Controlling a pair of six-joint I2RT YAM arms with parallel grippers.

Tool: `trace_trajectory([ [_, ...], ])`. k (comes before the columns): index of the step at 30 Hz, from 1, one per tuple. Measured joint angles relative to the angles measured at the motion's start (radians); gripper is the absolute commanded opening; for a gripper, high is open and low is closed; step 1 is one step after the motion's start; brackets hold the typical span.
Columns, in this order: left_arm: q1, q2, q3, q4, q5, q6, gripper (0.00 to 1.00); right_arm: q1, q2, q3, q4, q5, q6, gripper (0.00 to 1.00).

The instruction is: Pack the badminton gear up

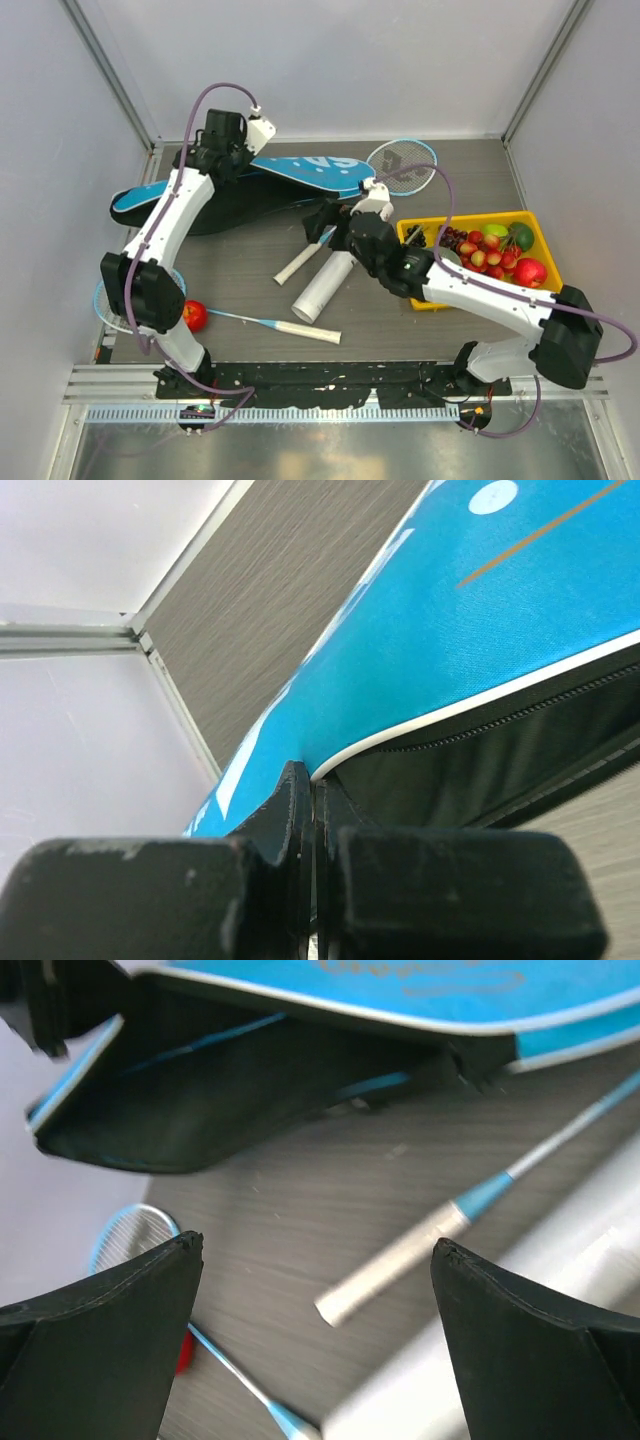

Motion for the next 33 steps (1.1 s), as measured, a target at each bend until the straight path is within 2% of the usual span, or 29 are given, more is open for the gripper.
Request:
trace_trajectory([
  [4, -0.029, -0.047, 0.011, -0.048, 0.003, -0.084, 0.00, -0.026, 0.098, 0.109, 0.051, -0.017, 0.067, 1.00],
  [9, -0.040, -0.084, 0.011, -0.095, 0.023, -0.182, 0.00, -0.056, 0.235, 0.211, 0.065, -0.018, 0.199, 0.95],
  [19, -0.040, -0.126, -0.025, -0.165, 0.081, -0.355, 0.00, -0.080, 0.473, 0.257, 0.099, -0.050, 0.324, 0.88],
  [23, -0.040, -0.200, -0.098, -0.160, 0.141, -0.402, 0.00, -0.100, 0.561, 0.340, 0.114, -0.077, 0.334, 0.73],
  [26, -0.040, -0.258, -0.159, -0.149, 0.171, -0.420, 0.00, -0.121, 0.608, 0.390, 0.124, -0.103, 0.342, 0.57],
  [27, -0.040, -0.274, -0.178, -0.141, 0.177, -0.421, 0.00, -0.126, 0.616, 0.399, 0.126, -0.110, 0.344, 0.54],
  [30, -0.037, -0.301, -0.216, -0.124, 0.189, -0.430, 0.00, -0.141, 0.644, 0.428, 0.127, -0.140, 0.349, 0.56],
  [32, -0.033, -0.310, -0.233, -0.111, 0.199, -0.440, 0.00, -0.149, 0.653, 0.433, 0.126, -0.153, 0.355, 0.51],
  [33, -0.031, -0.312, -0.238, -0.106, 0.203, -0.444, 0.00, -0.150, 0.653, 0.433, 0.124, -0.159, 0.356, 0.37],
])
